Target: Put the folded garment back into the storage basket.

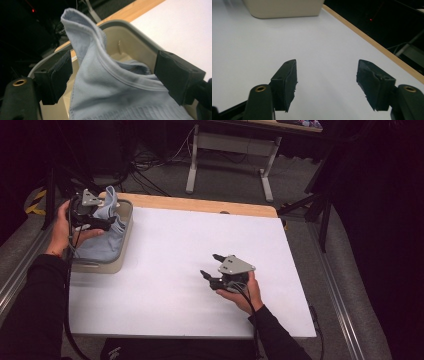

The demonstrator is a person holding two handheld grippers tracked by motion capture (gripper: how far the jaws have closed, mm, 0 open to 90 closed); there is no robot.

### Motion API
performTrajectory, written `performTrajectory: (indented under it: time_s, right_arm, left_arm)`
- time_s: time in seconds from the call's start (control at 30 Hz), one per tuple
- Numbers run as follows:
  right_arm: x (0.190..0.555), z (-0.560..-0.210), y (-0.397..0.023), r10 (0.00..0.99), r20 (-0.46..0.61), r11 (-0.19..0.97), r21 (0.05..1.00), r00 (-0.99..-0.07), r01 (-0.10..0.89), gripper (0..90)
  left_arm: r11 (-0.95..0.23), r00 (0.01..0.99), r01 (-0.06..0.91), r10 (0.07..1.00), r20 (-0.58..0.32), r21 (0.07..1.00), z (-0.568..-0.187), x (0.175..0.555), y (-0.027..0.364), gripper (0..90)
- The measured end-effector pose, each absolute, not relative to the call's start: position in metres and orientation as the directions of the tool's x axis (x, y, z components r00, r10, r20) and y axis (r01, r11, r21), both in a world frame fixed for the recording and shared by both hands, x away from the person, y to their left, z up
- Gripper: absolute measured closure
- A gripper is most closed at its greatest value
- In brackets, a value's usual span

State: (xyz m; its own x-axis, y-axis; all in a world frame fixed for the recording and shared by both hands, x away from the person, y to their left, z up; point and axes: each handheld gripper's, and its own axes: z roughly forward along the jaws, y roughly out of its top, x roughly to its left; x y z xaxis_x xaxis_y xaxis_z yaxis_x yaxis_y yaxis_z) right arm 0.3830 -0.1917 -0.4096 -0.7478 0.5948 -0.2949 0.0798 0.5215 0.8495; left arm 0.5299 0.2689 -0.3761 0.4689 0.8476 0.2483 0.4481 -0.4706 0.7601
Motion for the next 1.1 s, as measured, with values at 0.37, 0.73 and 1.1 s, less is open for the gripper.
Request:
performTrajectory:
  time_s: [0.37,0.73,1.1]
  right_arm:
    - [0.367,-0.422,-0.26,0.695,-0.27,0.502,0.846,-0.667,0.181,31.8]
    - [0.359,-0.426,-0.269,0.713,-0.28,0.512,0.834,-0.643,0.204,33.2]
    - [0.36,-0.424,-0.27,0.722,-0.286,0.503,0.842,-0.63,0.195,34.7]
  left_arm:
    - [-0.46,0.454,0.558,0.866,0.21,0.691,-0.394,0.571,0.265,28.5]
    - [-0.469,0.464,0.592,0.863,0.199,0.656,-0.402,0.592,0.264,51.4]
    - [-0.612,0.597,0.586,0.769,0.227,0.531,-0.411,0.585,0.258,81.6]
